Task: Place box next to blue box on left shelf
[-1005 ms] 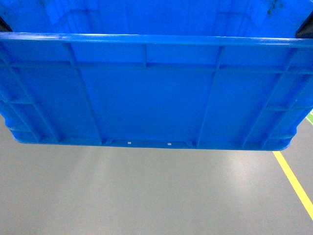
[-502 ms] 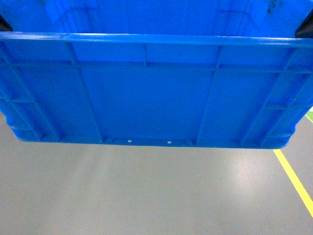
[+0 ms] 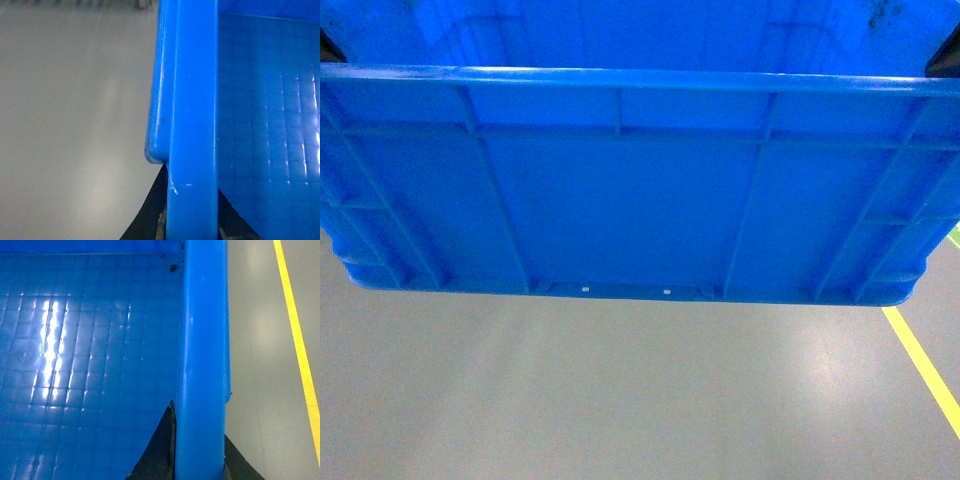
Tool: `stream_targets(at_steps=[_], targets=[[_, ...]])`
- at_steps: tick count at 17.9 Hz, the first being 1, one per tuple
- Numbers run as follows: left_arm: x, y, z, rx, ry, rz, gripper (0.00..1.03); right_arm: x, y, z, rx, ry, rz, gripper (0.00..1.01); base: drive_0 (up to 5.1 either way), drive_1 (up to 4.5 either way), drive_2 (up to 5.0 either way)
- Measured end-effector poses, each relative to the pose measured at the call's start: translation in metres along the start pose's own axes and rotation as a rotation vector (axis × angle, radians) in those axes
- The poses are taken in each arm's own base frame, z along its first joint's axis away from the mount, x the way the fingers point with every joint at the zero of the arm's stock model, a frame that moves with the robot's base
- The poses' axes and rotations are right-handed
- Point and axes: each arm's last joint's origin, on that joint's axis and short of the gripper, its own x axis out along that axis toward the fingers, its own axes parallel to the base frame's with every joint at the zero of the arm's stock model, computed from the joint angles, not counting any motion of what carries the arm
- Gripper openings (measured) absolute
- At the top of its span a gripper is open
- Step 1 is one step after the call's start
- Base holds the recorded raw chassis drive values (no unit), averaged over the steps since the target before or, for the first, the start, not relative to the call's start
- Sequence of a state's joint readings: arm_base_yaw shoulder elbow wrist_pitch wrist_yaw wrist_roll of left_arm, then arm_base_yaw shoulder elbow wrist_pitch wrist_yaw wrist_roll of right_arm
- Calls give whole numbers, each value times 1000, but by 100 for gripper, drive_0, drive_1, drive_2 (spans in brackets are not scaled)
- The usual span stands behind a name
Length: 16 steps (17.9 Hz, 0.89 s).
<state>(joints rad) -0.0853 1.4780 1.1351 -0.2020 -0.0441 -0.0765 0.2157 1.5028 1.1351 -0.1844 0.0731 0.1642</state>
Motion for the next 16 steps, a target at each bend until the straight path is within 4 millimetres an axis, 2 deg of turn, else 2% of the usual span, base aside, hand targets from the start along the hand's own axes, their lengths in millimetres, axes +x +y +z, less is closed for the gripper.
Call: stream_targets(at_steps=[16], targets=[[0, 0, 0, -1, -2, 1, 6, 0, 0, 0, 0, -3, 2, 8, 2, 415, -410]])
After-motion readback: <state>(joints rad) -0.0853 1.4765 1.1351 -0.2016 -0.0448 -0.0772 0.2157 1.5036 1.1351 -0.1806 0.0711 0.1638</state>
